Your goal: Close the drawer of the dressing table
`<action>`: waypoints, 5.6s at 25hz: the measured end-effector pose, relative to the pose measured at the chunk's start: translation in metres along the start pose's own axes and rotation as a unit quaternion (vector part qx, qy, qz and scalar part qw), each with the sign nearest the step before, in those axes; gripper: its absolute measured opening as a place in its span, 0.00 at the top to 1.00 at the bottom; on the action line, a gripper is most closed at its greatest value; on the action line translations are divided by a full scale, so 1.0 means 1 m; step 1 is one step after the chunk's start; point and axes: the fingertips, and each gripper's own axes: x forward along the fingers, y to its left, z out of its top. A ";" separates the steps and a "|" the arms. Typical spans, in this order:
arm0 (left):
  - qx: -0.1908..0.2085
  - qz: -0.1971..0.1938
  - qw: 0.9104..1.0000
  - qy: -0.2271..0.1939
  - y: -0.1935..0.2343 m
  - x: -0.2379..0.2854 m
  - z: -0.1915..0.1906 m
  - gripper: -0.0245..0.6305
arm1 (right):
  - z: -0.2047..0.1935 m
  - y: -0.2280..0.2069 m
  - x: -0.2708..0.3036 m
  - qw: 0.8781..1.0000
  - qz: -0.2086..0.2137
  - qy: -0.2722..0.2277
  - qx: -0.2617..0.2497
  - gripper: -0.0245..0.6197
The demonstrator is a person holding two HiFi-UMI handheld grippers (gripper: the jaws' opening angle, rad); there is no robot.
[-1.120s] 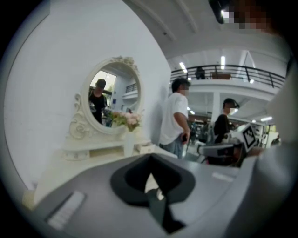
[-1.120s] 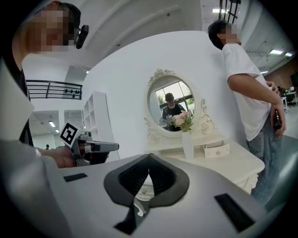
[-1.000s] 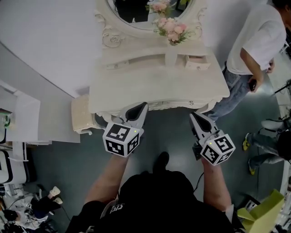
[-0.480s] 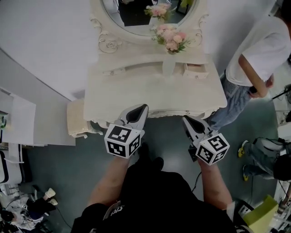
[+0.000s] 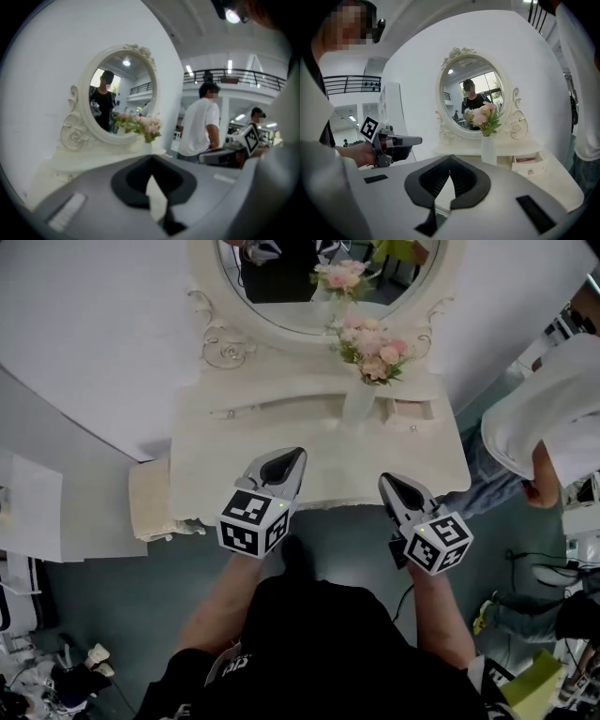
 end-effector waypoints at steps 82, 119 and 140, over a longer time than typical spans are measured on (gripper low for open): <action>-0.058 -0.028 0.990 0.125 -0.045 0.248 -0.048 0.95 | -0.130 -0.321 0.099 0.968 -0.130 0.213 0.018 0.82; -0.081 -0.013 0.988 0.128 -0.039 0.239 -0.051 0.95 | -0.102 -0.347 0.123 0.972 -0.138 0.193 -0.002 0.83; -0.081 0.001 0.988 0.133 -0.028 0.237 -0.053 0.95 | -0.090 -0.366 0.156 0.975 -0.139 0.171 0.002 0.83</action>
